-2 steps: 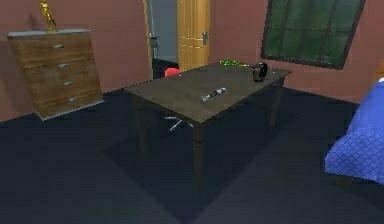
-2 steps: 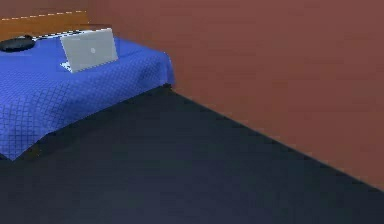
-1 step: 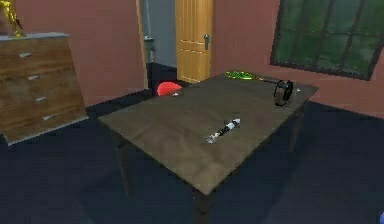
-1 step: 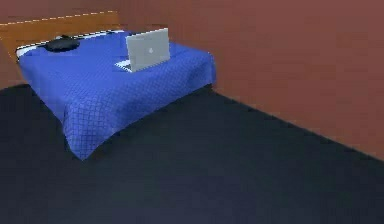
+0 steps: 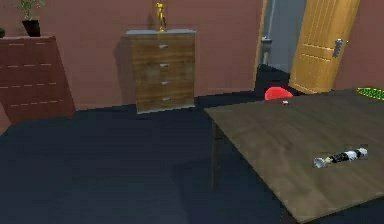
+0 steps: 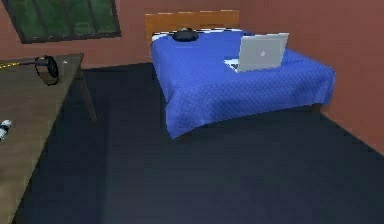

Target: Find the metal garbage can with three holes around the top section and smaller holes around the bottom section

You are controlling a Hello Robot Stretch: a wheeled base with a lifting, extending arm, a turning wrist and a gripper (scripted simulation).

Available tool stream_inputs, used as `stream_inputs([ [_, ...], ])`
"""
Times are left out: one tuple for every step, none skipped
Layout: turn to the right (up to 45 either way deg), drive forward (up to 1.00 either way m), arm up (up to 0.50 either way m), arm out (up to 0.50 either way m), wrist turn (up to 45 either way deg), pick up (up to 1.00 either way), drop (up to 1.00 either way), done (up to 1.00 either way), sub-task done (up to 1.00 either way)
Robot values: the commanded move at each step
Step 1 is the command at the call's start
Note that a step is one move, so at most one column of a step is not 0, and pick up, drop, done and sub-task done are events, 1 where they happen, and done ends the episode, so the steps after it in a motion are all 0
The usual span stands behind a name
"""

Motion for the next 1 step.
stream_inputs([
  [0.0, 0.05, 0.0, 0.0, 0.0, 0.0, 0.0, 0.0, 0.0],
])
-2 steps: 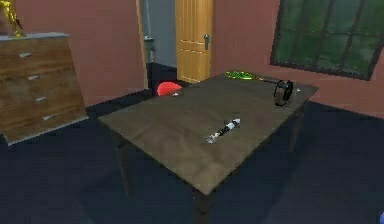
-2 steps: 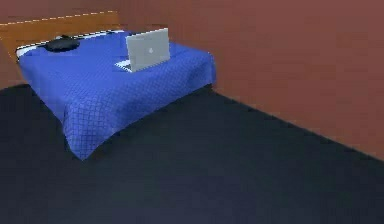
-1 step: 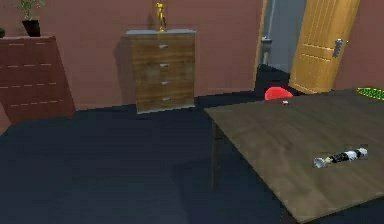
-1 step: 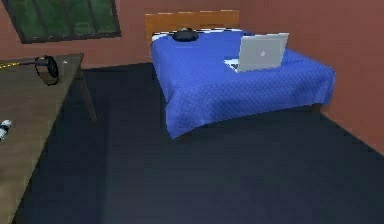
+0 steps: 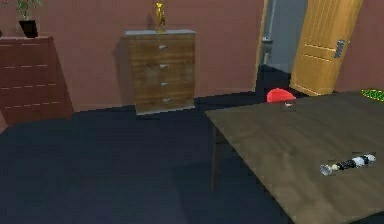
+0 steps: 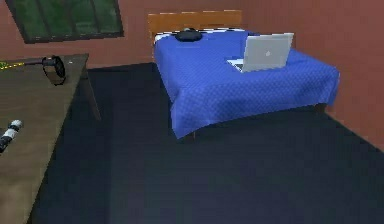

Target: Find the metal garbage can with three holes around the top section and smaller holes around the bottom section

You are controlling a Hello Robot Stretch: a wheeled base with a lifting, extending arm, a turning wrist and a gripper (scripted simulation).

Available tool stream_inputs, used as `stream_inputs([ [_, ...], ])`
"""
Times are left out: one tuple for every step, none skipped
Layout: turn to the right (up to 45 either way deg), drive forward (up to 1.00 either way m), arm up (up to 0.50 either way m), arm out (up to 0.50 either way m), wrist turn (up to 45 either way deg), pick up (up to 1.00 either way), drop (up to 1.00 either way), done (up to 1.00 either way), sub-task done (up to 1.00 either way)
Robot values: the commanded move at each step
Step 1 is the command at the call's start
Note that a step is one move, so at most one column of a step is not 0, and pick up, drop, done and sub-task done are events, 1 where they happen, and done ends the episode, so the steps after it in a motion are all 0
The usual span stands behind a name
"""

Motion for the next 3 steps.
stream_inputs([
  [-18.0, 0.0, 0.0, 0.0, 0.0, 0.0, 0.0, 0.0, 0.0],
  [0.0, 1.0, 0.0, 0.0, 0.0, 0.0, 0.0, 0.0, 0.0],
  [-3.0, 0.0, 0.0, 0.0, 0.0, 0.0, 0.0, 0.0, 0.0],
])
